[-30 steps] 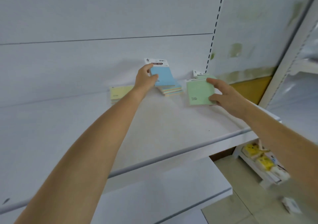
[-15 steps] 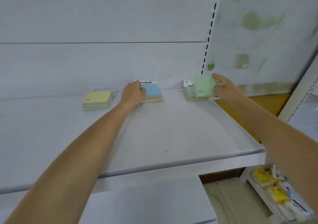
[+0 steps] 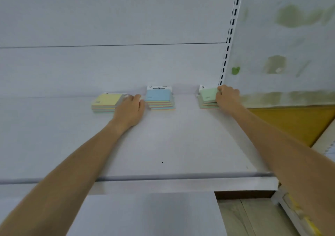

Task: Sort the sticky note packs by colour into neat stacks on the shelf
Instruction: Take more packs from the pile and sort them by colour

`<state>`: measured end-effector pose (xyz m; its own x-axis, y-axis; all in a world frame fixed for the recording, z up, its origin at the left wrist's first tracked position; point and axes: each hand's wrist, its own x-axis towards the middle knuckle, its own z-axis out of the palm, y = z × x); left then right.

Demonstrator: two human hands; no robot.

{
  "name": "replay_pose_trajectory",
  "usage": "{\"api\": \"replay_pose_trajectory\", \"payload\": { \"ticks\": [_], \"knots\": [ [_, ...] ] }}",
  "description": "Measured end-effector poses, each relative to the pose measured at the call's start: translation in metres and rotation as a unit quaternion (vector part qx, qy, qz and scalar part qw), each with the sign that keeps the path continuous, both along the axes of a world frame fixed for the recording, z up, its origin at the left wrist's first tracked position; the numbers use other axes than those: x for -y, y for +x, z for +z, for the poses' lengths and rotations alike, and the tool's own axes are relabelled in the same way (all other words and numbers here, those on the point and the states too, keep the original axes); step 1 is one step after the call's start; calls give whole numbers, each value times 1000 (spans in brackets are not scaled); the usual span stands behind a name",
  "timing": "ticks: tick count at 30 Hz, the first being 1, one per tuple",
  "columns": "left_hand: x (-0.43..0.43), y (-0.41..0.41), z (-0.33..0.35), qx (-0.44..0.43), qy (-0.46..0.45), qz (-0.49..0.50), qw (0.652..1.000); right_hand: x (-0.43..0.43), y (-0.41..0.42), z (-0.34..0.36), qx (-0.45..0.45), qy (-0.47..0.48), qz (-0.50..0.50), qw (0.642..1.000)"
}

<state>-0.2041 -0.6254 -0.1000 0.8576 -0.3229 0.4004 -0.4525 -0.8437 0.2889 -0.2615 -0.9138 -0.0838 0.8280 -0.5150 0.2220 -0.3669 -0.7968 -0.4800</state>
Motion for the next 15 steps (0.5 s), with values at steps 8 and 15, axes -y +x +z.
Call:
{"api": "replay_pose_trajectory", "payload": {
  "ticks": [8,15],
  "knots": [
    [-5,-9,1,-80,107,-13,991,-14,-4,0,74,-106,26,991],
    [-20,-19,10,-128,166,-40,977,-67,4,5,49,-211,194,957]
  ]
}}
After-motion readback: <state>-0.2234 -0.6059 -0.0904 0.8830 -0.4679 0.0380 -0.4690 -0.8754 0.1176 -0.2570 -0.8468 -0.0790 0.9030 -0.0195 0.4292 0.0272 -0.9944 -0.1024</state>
